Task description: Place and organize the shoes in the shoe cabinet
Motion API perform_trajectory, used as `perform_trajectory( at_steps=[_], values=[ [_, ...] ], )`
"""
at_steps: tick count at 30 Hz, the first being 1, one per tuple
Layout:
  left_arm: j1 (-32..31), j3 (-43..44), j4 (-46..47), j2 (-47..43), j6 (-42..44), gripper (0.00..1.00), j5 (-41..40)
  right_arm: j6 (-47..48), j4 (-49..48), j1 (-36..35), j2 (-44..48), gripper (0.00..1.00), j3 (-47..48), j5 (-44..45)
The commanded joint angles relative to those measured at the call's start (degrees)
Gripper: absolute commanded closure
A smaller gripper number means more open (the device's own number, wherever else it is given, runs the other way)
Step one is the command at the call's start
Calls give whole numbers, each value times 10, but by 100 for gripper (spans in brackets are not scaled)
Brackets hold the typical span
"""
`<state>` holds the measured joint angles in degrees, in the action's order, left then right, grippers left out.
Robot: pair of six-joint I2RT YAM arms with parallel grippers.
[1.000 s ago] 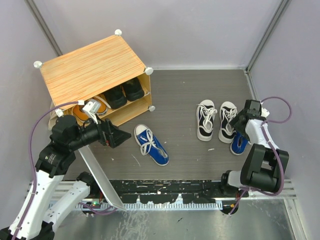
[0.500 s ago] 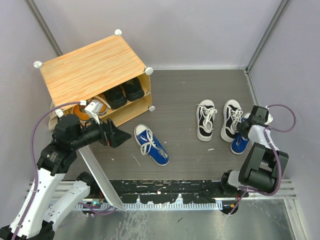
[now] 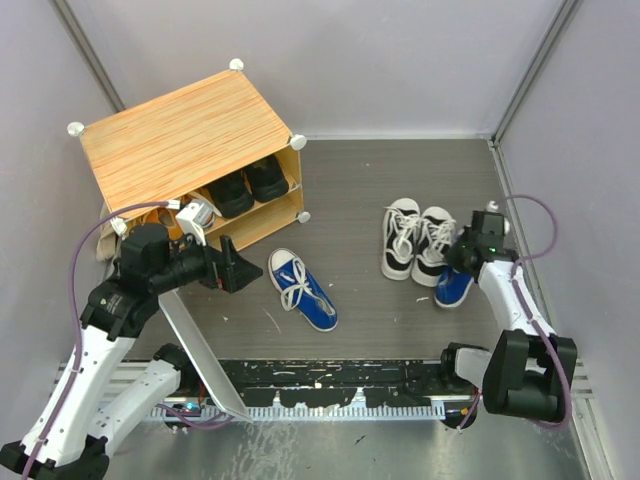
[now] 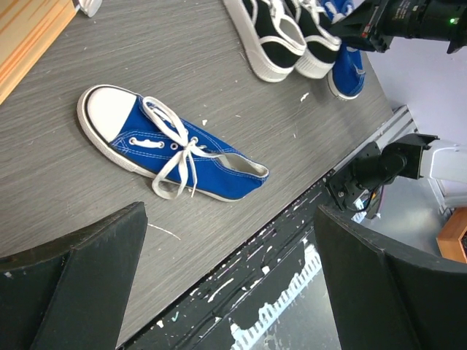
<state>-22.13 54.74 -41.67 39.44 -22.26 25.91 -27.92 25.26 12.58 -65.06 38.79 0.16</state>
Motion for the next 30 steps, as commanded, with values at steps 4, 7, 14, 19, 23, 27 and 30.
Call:
perform_trajectory(
  at_steps=[4,7,14,19,23,27,30],
  values=[
    [-2,5,27,5,-7,2,0,16,-103,-155,39,99,-20,-77],
    [-2,2,28,2,-8,2,-5,29,-98,-171,69,99,-9,-69],
    [-2,-8,33,6,-8,2,-4,91,-82,-176,21,99,5,-104],
    [-2,-12,32,3,-14,2,-7,80,-107,-179,-3,54,-18,-103],
    [-2,-1,21,5,-8,2,-10,66,-84,-179,13,31,0,-77],
    [-2,-4,24,-1,-9,2,-12,54,-13,-179,33,30,47,-38],
    [-2,-14,32,-5,-14,2,-8,51,23,-179,38,31,61,5]
  ],
)
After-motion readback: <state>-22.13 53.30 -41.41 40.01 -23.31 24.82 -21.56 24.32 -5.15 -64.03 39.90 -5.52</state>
